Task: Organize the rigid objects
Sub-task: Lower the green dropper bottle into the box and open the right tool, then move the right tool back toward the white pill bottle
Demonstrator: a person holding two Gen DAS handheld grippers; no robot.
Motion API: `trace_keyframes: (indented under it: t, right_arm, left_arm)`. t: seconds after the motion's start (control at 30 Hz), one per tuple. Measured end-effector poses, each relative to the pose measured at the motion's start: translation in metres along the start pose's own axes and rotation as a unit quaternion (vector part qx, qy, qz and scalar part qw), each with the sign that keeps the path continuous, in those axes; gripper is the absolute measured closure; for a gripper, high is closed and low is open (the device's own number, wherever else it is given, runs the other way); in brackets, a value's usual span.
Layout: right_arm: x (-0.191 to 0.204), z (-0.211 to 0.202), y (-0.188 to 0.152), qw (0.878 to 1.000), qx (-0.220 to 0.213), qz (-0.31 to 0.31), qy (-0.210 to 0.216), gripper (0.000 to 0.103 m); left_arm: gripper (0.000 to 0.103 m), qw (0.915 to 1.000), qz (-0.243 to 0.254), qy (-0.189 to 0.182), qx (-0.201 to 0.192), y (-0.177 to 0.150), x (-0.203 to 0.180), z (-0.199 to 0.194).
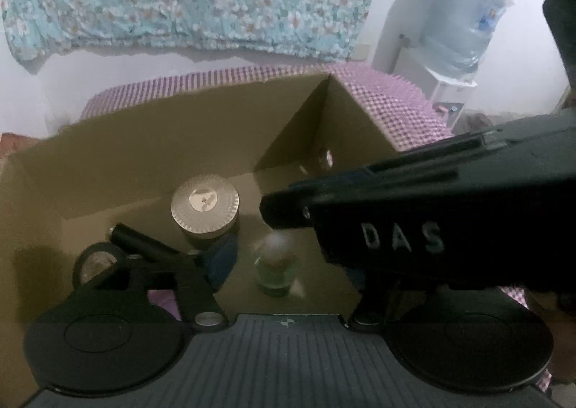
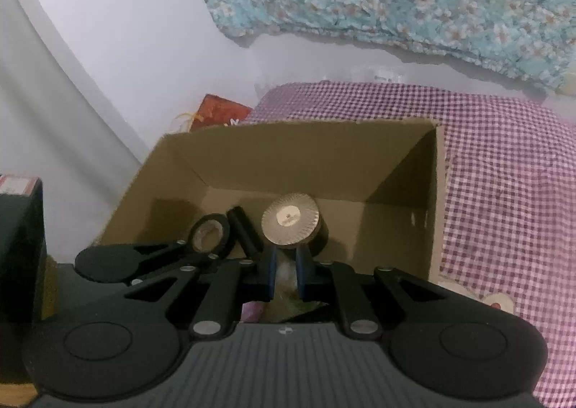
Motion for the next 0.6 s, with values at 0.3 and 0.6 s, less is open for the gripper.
trace_keyframes:
  t: [0.3, 0.6]
  right_arm:
    - [0.007, -0.048, 0.003, 0.997, -0.053, 0.055, 0.02, 0.09]
    - [0.028, -0.118, -0.02, 0.987, -0.126, 0.093, 0.025, 0.068]
  left_arm:
    - [0.01, 0.9979, 0.025, 0.041, -0.043, 0.002, -0.014, -0.047]
    - [0.003, 0.9953, 0.036, 0.06, -0.067, -0.016, -0.01, -0.107]
Point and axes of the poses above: each gripper's, at about its wrist camera, not at the fingertips, and z roughly the way its jaws point, x to its left, y to its top, the point moved 8 cm from there along z, roughly the way its jaws point, and after that the axes turned 3 degrees about z, right-handed, at the moved point
